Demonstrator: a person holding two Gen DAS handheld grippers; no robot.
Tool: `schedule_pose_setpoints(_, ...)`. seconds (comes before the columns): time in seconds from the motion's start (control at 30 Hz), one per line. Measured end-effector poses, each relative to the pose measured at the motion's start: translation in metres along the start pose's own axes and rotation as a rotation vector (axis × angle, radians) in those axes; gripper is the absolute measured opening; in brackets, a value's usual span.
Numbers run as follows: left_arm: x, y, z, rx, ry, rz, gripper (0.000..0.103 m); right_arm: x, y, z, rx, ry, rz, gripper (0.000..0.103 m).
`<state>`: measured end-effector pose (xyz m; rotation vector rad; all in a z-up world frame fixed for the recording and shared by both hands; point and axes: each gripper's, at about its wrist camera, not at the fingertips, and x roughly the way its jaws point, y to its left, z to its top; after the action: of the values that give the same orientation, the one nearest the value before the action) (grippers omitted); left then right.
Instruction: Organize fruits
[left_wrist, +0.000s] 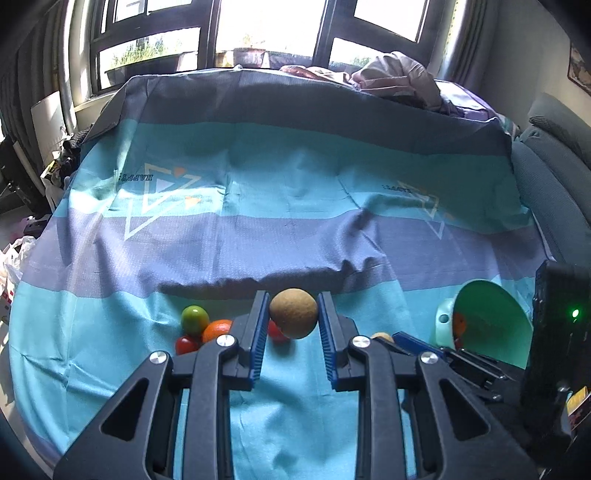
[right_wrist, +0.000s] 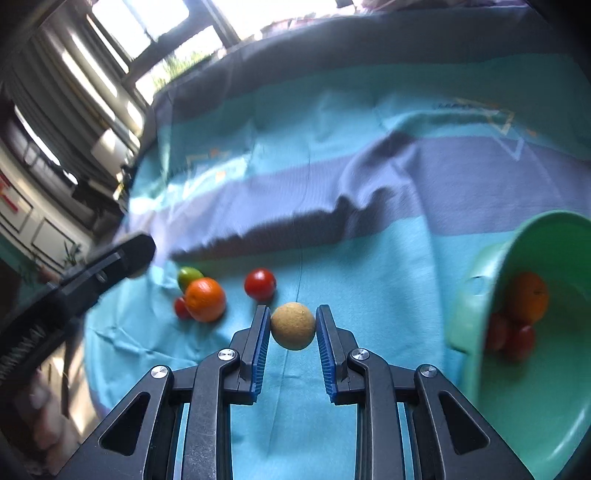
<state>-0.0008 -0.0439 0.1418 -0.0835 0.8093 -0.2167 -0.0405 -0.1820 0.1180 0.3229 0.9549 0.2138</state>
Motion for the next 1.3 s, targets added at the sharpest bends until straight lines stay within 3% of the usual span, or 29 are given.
schedule_pose_setpoints(0.1,-0.009,-0.02,-0.002,0.02,-0.022,-0.047,0.026,-0.036,-0.018,0.0,0.041,-0.089,0.008,0.026)
schedule_pose_setpoints(0.3,-0.004,-0.071,-0.016,0.077,0.007,-0.167,0.026,-0.078,-0.064,-0.005,0.149,-0.181,-0.096,0.026)
schedule_pose_setpoints(0.57,0.027,-0.137,-0.04,0.174,0.103,-0.308,0.026,-0.095,-0.113,-0.013,0.27,-0.196,-0.166,0.026)
schedule_pose_setpoints(0.77,0.042,-0.156,-0.05,0.198,0.157,-0.373,0.026,-0.097,-0.128,-0.016,0.314,-0.182,-0.202,0.026)
schedule_pose_setpoints(0.87,0.04,-0.158,-0.054,0.226,0.159,-0.397,0.033,-0.097,-0.131,-0.017,0.321,-0.175,-0.214,0.027)
schedule_pose_setpoints(0.97,0.035,-0.151,-0.054,0.237,0.145,-0.38,0.039,-0.098,-0.129,-0.016,0.313,-0.176,-0.218,0.028)
schedule_pose_setpoints(1.13,0.022,-0.106,-0.043,0.161,0.11,-0.321,0.042,-0.099,-0.123,-0.015,0.297,-0.194,-0.212,0.039)
schedule_pose_setpoints(1.3,0.01,-0.034,-0.032,0.026,0.051,-0.148,0.045,-0.097,-0.107,-0.011,0.256,-0.216,-0.191,0.039)
